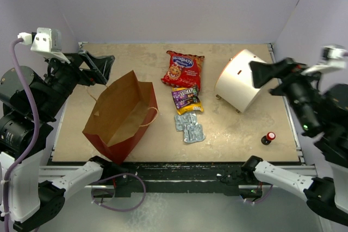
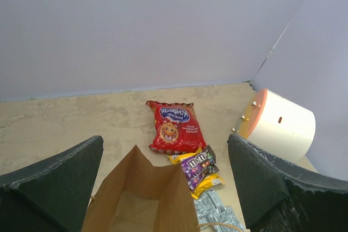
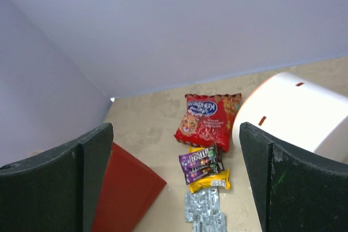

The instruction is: Take the snacks out of the paper bag

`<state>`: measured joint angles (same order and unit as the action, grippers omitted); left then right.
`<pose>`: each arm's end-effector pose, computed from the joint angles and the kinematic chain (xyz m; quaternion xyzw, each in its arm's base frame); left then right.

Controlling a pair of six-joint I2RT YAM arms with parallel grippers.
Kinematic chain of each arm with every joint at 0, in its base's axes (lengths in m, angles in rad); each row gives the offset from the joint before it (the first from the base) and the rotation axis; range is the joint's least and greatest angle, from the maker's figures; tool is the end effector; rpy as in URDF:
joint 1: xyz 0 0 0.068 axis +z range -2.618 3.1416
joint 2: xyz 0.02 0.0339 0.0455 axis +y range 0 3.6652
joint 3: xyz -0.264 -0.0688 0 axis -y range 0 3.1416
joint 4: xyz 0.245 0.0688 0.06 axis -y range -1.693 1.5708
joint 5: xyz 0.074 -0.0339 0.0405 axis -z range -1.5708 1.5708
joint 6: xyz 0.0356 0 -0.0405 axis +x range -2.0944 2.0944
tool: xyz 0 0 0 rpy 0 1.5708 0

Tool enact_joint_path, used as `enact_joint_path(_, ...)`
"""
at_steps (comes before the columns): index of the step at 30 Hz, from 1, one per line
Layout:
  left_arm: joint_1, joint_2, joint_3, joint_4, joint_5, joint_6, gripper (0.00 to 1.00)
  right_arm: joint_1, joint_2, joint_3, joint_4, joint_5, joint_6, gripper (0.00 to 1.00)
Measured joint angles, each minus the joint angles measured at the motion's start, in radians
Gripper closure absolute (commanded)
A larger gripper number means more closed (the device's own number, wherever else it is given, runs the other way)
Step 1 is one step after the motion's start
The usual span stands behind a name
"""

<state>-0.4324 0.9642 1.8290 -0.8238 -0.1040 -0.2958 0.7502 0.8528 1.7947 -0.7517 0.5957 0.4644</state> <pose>0.0852 -0.0352 0.5602 0.0098 0.6925 -0.2229 0.6861 0.0455 0.0151 0.5653 0.1373 0.6348 0.2672 0.7119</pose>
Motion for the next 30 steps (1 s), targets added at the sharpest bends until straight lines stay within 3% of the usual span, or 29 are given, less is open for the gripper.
enact_joint_path(13,0.0,-0.019,0.026,-0.002,-0.033,0.0,0.01,-0.003,0.048,0.079,-0.11,0.144,0.0,0.0)
enact_joint_path(30,0.0,-0.023,0.026,-0.003,-0.034,-0.006,0.01,-0.003,0.112,0.103,-0.149,0.145,-0.042,0.0)
